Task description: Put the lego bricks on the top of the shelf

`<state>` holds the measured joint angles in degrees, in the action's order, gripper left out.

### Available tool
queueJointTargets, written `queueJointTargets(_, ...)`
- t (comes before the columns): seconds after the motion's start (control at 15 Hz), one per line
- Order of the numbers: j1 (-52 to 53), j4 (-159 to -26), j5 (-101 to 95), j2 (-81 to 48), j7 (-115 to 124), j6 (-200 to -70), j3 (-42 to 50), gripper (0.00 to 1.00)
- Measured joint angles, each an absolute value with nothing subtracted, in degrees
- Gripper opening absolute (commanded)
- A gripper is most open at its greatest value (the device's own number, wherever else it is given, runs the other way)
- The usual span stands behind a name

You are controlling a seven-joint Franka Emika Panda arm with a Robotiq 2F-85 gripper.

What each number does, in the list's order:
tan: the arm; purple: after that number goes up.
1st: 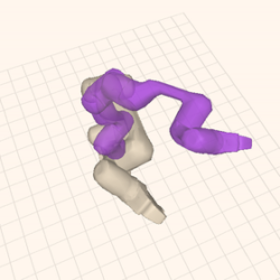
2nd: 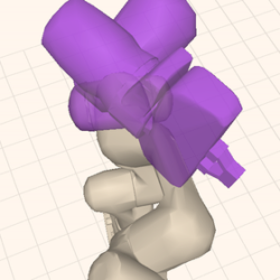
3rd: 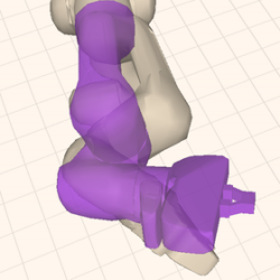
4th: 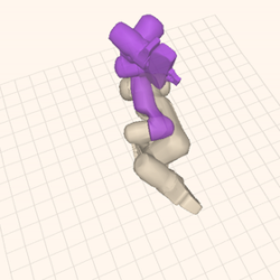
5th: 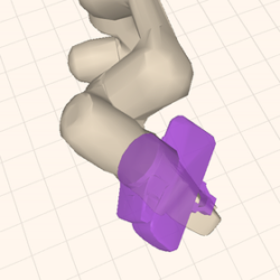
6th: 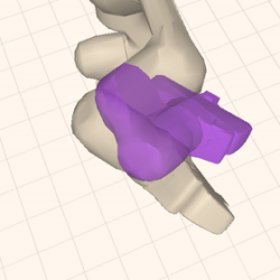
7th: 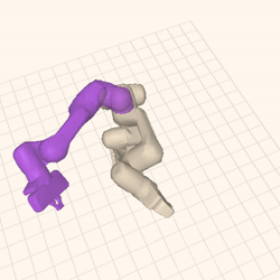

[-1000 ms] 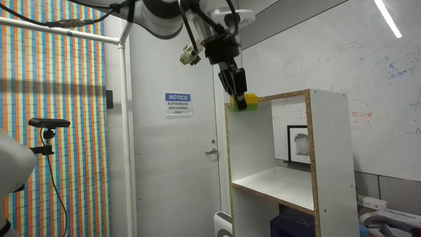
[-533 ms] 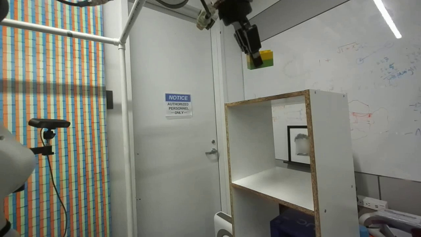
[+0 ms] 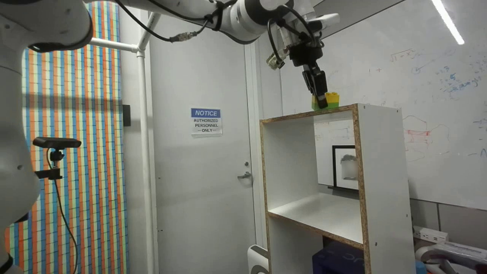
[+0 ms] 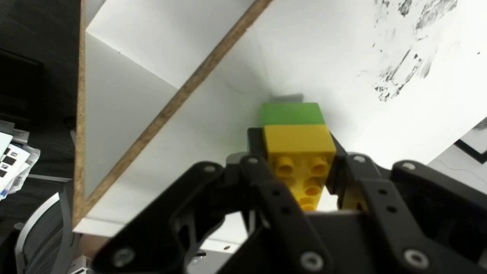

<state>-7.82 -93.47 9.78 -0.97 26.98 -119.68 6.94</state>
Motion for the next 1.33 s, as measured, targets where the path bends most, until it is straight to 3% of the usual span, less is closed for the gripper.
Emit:
queueJointTargets(0.33,-7.1,-84.8,6.1,-5.0,32.0,-110.2,6.6,0.98)
queueJointTargets(0.67,-7.3,-82.5,3.0,0.3,31.4,-93.0,6.8,1.00)
queueJointTargets(0.93,-8.1,-88.9,1.7,8.5,23.2,-81.8,8.2,1.00)
queueJointTargets(1.33,-10.9,-109.7,-11.9,17.8,13.8,-82.7,9.7,1.00)
